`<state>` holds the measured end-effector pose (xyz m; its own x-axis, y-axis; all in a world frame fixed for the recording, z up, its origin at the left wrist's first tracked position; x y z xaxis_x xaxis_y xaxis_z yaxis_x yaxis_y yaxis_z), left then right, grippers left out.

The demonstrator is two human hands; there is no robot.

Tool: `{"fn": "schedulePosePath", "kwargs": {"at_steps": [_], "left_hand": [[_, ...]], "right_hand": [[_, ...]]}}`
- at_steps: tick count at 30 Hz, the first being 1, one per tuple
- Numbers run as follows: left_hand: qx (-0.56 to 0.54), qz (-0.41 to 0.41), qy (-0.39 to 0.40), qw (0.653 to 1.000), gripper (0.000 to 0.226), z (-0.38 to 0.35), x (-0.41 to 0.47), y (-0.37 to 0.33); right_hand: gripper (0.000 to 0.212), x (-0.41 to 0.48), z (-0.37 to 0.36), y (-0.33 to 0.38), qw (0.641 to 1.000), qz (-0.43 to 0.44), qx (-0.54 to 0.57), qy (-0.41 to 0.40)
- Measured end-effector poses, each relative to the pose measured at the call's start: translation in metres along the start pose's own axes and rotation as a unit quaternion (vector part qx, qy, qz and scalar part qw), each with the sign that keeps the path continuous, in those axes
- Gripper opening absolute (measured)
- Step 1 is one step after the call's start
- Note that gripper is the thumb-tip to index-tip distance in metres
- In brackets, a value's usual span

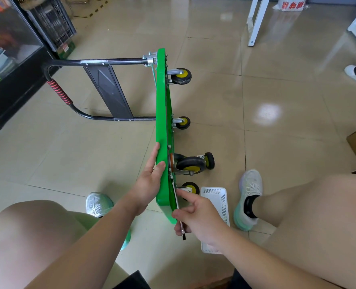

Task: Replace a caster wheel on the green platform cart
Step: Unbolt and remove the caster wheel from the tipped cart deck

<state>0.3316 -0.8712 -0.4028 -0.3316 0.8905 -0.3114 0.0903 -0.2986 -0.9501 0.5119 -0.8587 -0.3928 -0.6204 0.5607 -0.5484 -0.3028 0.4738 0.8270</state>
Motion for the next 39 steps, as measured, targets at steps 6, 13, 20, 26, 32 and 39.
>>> {"fn": "schedulePosePath", "kwargs": {"at_steps": [6,13,20,26,32,39], "left_hand": [[0.003,-0.002,-0.001,1.0,0.049,-0.001,0.0,-0.002],[0.009,-0.005,-0.011,1.0,0.052,-0.001,0.0,-0.003],[0.003,-0.001,-0.005,1.0,0.052,-0.001,0.0,-0.005],[0.003,0.003,0.0,1.0,0.052,0.001,-0.001,-0.004],[-0.004,0.002,0.001,1.0,0.051,0.0,0.0,-0.002],[-0.02,0.008,0.004,1.0,0.051,-0.001,-0.002,-0.004]], "right_hand": [[0.056,-0.006,-0.002,0.02,0.999,-0.009,0.033,0.016],[0.052,0.001,-0.003,0.03,0.998,-0.014,0.053,0.027],[0.044,0.01,0.0,0.041,0.995,-0.041,0.091,0.027],[0.054,0.018,0.007,0.036,0.997,-0.057,0.042,0.039],[0.063,0.024,0.007,0.007,0.999,-0.007,-0.04,0.015],[0.062,0.039,0.007,-0.021,0.994,0.052,-0.092,-0.04]]}}
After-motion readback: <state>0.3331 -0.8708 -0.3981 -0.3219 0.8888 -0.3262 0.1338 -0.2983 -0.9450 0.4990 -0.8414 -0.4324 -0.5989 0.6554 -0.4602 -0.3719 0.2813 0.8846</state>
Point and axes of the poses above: each hand's wrist, its own x-axis towards the middle knuckle, its own z-axis out of the back of the hand, y = z × x, the point moved 1 cm from there along x, towards the middle knuckle
